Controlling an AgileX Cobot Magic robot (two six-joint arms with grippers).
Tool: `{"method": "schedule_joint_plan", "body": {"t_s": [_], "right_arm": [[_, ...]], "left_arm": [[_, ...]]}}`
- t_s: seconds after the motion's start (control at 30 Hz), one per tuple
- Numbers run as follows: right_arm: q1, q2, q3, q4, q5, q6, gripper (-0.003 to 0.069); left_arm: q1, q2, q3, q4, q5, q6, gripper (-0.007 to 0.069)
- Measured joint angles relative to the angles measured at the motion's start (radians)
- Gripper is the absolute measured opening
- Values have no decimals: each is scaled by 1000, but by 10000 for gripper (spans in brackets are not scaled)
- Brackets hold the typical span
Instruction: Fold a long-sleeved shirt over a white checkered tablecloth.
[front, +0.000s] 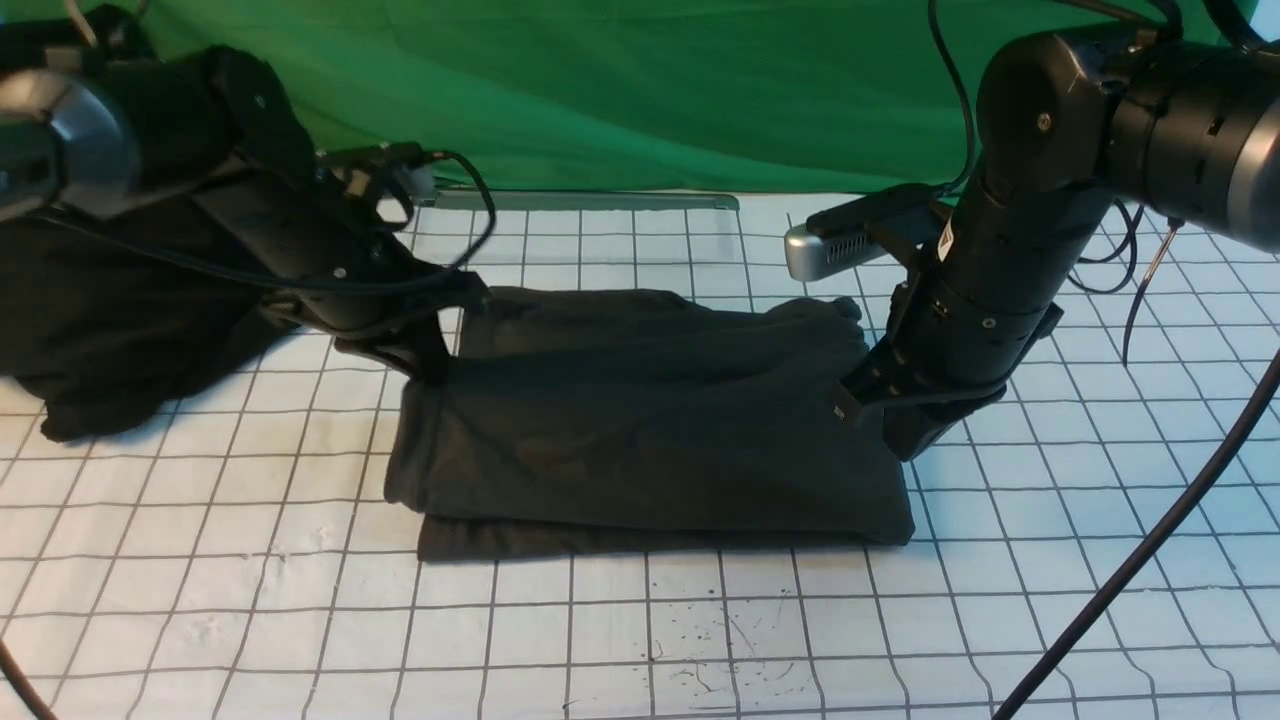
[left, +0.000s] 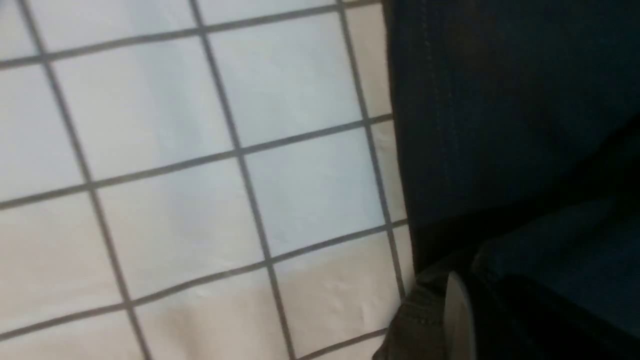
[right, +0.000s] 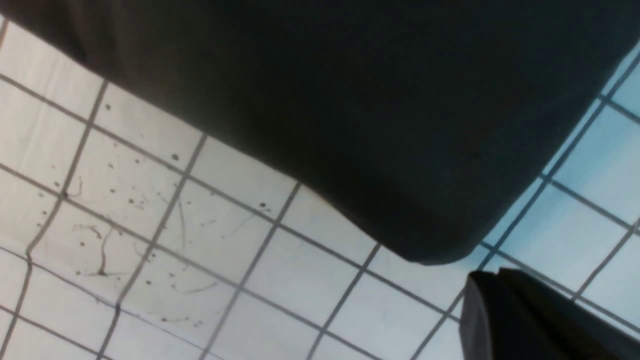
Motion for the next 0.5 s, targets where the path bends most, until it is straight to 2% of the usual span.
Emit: {"method": "schedule_joint_plan", "body": {"t_s": [0.13, 0.33, 0.43, 0.5], "right_arm": [[0, 0, 0, 0, -17, 0, -2], [0, 0, 0, 24, -57, 0, -2], [0, 0, -4, 30, -80, 0, -2], [0, 1, -34, 31, -93, 5, -2]], "left_arm": [[22, -1, 0, 15, 15, -16, 26], [21, 0, -1, -21, 23, 37, 47], [21, 0, -1, -30, 15, 45, 98], [21, 0, -6, -5, 12, 46, 200]]}}
